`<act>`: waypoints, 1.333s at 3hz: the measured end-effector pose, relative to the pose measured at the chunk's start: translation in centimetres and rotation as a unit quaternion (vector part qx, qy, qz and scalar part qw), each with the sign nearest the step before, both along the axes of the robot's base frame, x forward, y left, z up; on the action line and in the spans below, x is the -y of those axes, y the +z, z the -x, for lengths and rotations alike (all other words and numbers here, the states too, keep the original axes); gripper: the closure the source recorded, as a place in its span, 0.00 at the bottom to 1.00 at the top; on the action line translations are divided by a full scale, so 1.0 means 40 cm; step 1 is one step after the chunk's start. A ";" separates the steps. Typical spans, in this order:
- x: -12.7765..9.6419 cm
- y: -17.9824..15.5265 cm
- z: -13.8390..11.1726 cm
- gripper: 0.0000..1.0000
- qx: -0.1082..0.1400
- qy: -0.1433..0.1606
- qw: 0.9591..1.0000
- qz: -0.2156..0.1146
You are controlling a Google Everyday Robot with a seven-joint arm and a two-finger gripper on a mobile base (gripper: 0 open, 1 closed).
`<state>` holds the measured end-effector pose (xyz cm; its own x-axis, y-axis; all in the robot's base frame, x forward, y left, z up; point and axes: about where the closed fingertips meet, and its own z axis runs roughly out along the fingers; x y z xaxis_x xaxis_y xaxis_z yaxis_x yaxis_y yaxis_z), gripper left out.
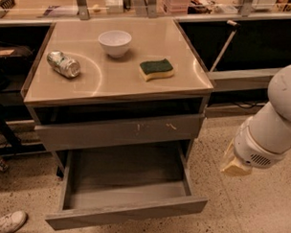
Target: Close middle drawer
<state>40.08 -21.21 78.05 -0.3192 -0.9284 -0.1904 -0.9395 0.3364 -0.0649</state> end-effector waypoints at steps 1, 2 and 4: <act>0.000 0.001 0.000 1.00 0.000 0.000 1.000 0.000; -0.026 -0.116 0.038 1.00 -0.031 -0.019 0.999 -0.015; -0.144 -0.495 0.093 1.00 -0.125 -0.078 0.987 -0.066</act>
Offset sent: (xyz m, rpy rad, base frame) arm -0.0622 0.0463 -0.1969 0.1287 0.2695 -0.1670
